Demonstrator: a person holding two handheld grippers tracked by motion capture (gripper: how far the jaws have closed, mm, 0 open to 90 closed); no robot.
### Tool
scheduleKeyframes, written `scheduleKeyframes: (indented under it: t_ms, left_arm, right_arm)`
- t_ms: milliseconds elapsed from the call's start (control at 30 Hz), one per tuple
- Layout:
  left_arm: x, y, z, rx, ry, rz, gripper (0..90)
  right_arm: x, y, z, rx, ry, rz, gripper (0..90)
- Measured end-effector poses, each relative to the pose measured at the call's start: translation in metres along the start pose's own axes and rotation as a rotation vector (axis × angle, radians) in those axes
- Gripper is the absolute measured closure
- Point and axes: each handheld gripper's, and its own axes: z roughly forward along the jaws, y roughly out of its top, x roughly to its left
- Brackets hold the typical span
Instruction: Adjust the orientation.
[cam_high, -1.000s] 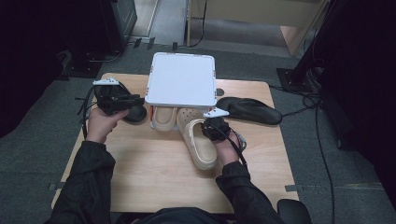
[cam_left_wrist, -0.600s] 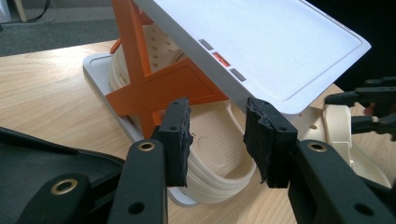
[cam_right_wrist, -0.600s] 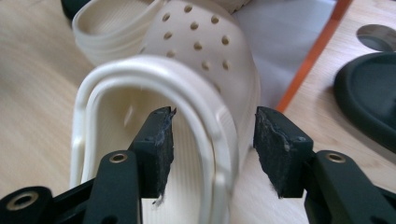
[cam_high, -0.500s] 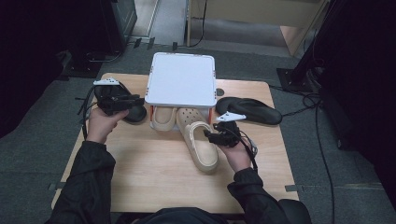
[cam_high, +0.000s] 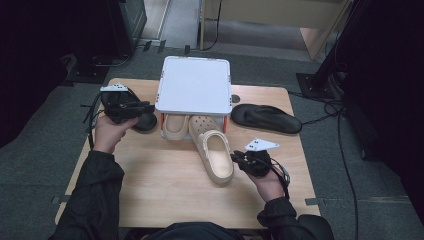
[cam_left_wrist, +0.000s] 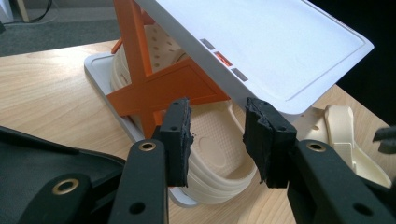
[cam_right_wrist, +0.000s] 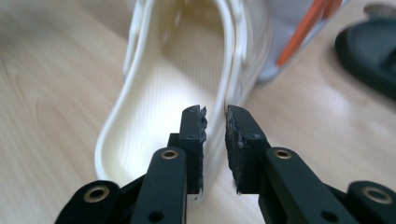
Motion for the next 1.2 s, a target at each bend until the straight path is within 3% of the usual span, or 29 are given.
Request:
scheduleKeyframes:
  t_ms: [333, 500, 667, 833, 933, 1033, 1200]
  left_arm:
    - [0.001, -0.003, 0.001, 0.006, -0.001, 0.003, 61.2]
    - [0.001, -0.003, 0.002, 0.013, 0.002, 0.010, 61.3]
    - [0.003, -0.007, 0.004, 0.000, -0.003, -0.008, 61.9]
    - [0.003, -0.007, 0.004, 0.006, 0.002, -0.002, 62.0]
    - [0.002, -0.007, 0.004, 0.004, 0.003, -0.004, 62.1]
    - [0.002, -0.007, 0.004, 0.003, 0.002, -0.002, 62.1]
    - [0.002, -0.007, 0.004, 0.002, 0.002, -0.004, 62.2]
  right_arm:
    - [0.006, -0.034, -0.008, 0.087, 0.012, 0.007, 78.7]
    - [0.012, -0.033, -0.003, 0.093, 0.021, -0.024, 79.5]
    - [0.016, -0.032, -0.003, 0.078, 0.045, -0.010, 81.8]
    - [0.019, -0.032, -0.003, 0.076, 0.077, 0.001, 82.5]
    - [0.021, -0.033, -0.001, 0.073, 0.070, -0.011, 82.6]
    - [0.020, -0.034, -0.002, 0.077, 0.089, 0.009, 84.7]
    - [0.027, -0.033, 0.000, 0.068, 0.108, -0.005, 84.9]
